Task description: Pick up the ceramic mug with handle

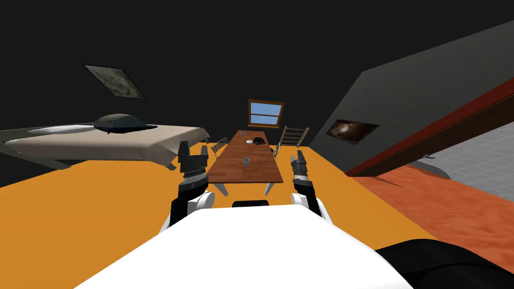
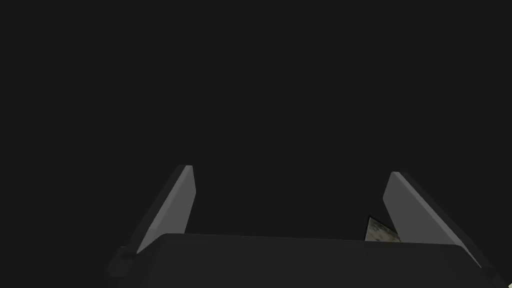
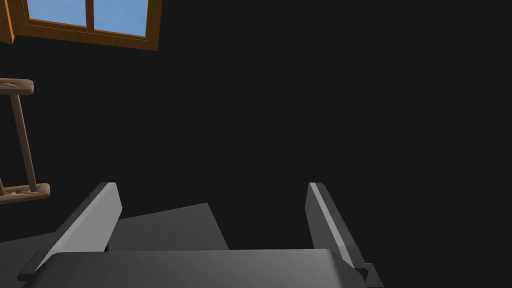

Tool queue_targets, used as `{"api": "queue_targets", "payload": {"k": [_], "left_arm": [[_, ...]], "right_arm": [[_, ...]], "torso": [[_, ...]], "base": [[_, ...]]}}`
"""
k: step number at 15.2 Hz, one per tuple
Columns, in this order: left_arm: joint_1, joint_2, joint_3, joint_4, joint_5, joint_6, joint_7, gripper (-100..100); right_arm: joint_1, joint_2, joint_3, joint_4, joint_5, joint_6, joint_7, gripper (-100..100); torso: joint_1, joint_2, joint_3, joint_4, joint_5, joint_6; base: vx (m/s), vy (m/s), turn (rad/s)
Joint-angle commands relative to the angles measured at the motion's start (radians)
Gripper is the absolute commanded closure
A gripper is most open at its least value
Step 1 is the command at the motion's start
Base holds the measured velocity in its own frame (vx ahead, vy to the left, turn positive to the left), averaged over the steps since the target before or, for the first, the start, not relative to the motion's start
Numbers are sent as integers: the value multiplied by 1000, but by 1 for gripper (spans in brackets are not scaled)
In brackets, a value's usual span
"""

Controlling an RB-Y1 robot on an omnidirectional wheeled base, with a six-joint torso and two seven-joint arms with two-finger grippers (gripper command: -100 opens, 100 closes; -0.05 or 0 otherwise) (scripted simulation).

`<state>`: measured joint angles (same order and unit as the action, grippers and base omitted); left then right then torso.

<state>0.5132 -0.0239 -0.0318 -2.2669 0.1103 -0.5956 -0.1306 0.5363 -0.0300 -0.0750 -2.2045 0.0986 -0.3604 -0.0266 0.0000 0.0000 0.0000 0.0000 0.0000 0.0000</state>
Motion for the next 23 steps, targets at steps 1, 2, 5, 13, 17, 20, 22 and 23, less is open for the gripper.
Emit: {"api": "queue_targets", "payload": {"k": [1,2,5,13,17,20,22,23], "left_arm": [[-2,41,7,7,3,17,3,-100],[-5,64,14,14,5,34,5,-100],[-12,124,35,35,14,84,13,-100],[-33,227,101,101,39,225,38,-100],[-40,249,122,122,47,291,46,-100],[-48,269,144,144,55,343,54,-100],[-55,288,167,167,64,399,63,-100],[-63,306,192,192,74,426,73,-100]], "right_arm": [[0,0,0,0,0,0,0,0],[0,0,0,0,0,0,0,0],[0,0,0,0,0,0,0,0],[0,0,0,0,0,0,0,0],[0,0,0,0,0,0,0,0],[0,0,0,0,0,0,0,0],[0,0,0,0,0,0,0,0],[0,0,0,0,0,0,0,0]], "torso": [[0,0,0,0,0,0],[0,0,0,0,0,0],[0,1,0,0,0,0],[0,1,1,0,0,0],[0,1,1,0,0,1],[0,1,1,0,0,0],[0,1,0,0,0,1],[-1,1,0,0,0,1]], "base": [[-3,-4,-64],[-7,-8,-147],[-10,-7,-129],[-15,-10,-167],[-14,-10,-183],[-12,-13,-148],[-11,-14,-217],[-16,-19,-282]]}}
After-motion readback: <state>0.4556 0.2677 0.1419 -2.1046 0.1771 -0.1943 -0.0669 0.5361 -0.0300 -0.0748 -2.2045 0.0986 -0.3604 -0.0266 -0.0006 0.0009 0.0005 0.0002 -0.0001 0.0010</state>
